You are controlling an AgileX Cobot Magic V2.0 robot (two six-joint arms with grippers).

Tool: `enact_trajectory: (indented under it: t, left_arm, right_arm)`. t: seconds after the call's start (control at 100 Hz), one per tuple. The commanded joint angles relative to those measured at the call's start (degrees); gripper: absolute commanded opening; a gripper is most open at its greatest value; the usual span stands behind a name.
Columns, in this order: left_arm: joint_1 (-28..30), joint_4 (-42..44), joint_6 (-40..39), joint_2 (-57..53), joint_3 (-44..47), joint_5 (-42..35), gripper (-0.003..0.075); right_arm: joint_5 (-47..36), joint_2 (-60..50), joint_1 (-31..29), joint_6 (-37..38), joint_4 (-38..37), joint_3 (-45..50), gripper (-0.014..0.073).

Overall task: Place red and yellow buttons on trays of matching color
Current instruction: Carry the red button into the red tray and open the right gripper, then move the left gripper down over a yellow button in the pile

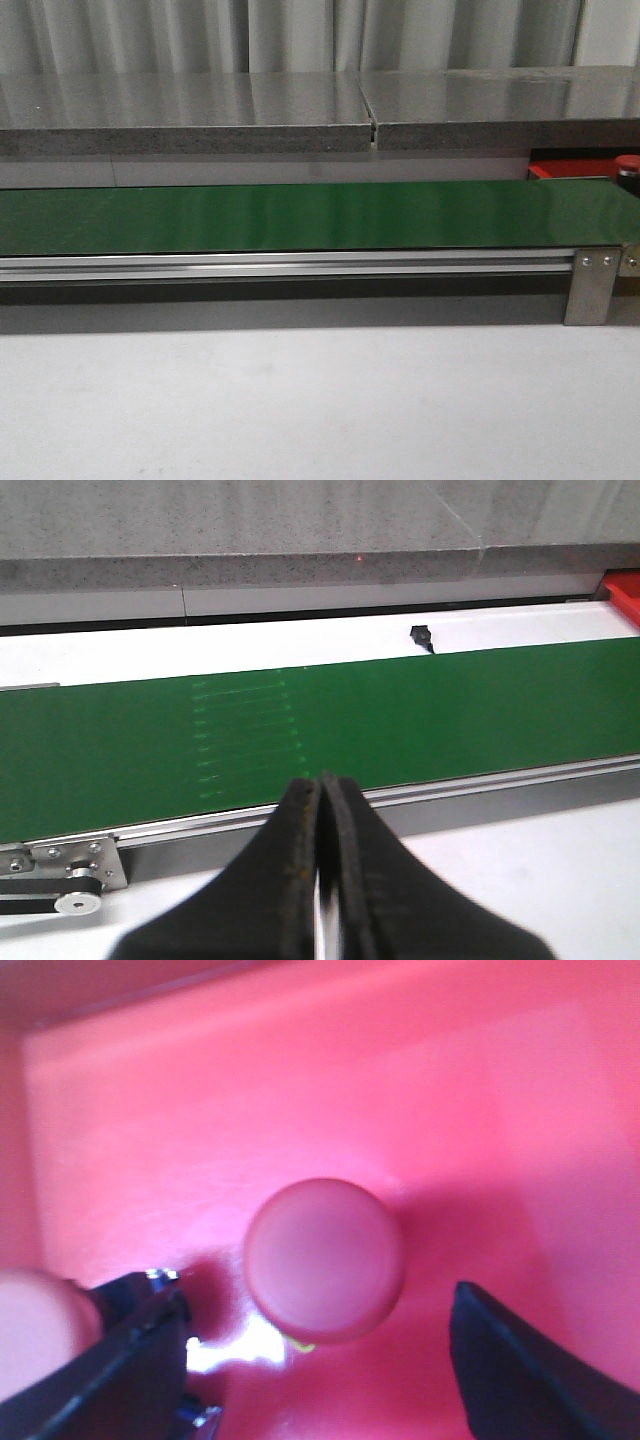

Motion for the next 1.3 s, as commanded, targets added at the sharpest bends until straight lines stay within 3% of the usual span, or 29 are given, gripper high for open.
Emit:
enact_trajectory:
  t: [0.0, 0.13, 0.32, 0.46, 1.08, 1.29]
  left_arm:
    - [-0.6, -1.0, 0.1, 0.2, -1.5, -4.1, -0.0019]
    - [-0.6, -1.0, 0.1, 0.2, -1.5, -4.1, -0.0019]
    - [-0.6, -1.0, 0.1, 0.2, -1.5, -4.1, -0.0019]
    - [-0.6, -1.0, 0.1, 0.2, -1.5, -4.1, -0.0019]
    - [-0.6, -1.0, 0.1, 0.2, -1.5, -4.1, -0.0019]
    - [-0.6, -1.0, 0.1, 0.2, -1.5, -4.1, -0.0019]
  right_arm:
    - [-0.9, -6.9, -0.2, 0.0, -0.7, -1.5, 0.0502]
    - [1.0, -11.1, 0.3, 0.0, -3.6, -0.1, 0.0381]
    - [0.1, -19.0, 2.9, -0.1, -9.2, 5.4, 0.0085]
    - [-1.2, -24.8, 5.0, -0.2, -9.8, 10.1, -0.0071]
    - [-1.0, -49.4, 16.3, -2.5, -10.5, 28.8, -0.0067]
    - [-1.0, -58.0, 17.6, -2.5, -10.5, 35.3, -0.0067]
